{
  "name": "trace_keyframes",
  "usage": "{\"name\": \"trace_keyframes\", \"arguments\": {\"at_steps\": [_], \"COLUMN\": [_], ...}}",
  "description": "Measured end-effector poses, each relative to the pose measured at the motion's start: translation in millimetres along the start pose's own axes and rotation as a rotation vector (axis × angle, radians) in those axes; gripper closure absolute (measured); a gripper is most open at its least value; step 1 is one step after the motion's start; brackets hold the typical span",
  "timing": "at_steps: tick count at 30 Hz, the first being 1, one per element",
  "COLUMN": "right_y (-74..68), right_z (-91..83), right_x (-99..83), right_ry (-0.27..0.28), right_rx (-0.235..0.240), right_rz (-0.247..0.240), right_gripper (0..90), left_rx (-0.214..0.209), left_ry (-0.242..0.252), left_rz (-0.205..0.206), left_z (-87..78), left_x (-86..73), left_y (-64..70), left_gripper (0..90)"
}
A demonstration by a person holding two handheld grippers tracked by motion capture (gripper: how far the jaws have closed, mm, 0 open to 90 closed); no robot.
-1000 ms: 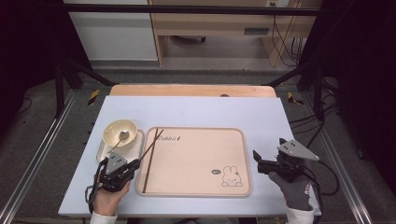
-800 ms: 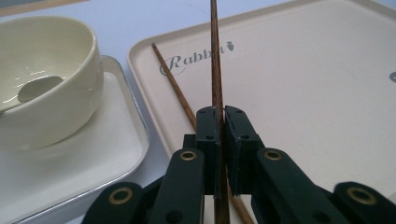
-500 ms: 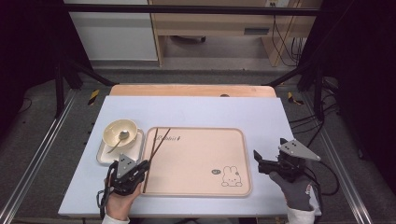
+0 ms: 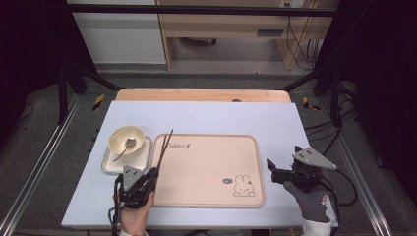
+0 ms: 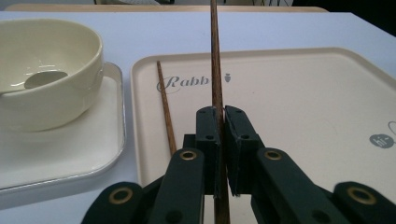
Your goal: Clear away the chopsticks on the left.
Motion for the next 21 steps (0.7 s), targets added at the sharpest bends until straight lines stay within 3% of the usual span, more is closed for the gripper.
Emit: {"name": "trace_keyframes", "arguments": {"at_steps": [8, 14, 21], "right_y": [0.7, -1.8, -3.0], "right_z": [-0.6, 2.1, 3.8], "right_x": [0.7, -1.0, -2.0], "right_ry": [0.005, -0.002, -0.007], "right_rx": [0.002, 0.009, 0.012], "right_rz": [0.001, -0.008, -0.011], "right_gripper": [1.4, 1.4, 1.3], "left_rx": [0.038, 0.051, 0.09], "left_ry": [0.017, 0.031, 0.041], "left_rz": [-0.037, -0.088, -0.11], "left_z": [6.2, 14.9, 23.6], "left_x": [-2.7, -5.2, -3.0], "left_y": [4.8, 2.8, -2.5], "left_gripper": [84.7, 84.7, 84.7]}}
Point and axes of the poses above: each handheld gripper's, and its own axes: z roughly forward along the jaws, x roughly out of its top, y roughly to its right, the point moved 8 cm from there along z, roughly forward along the jaws, and after that the axes turned 5 degrees about y, right-handed, at the moved point
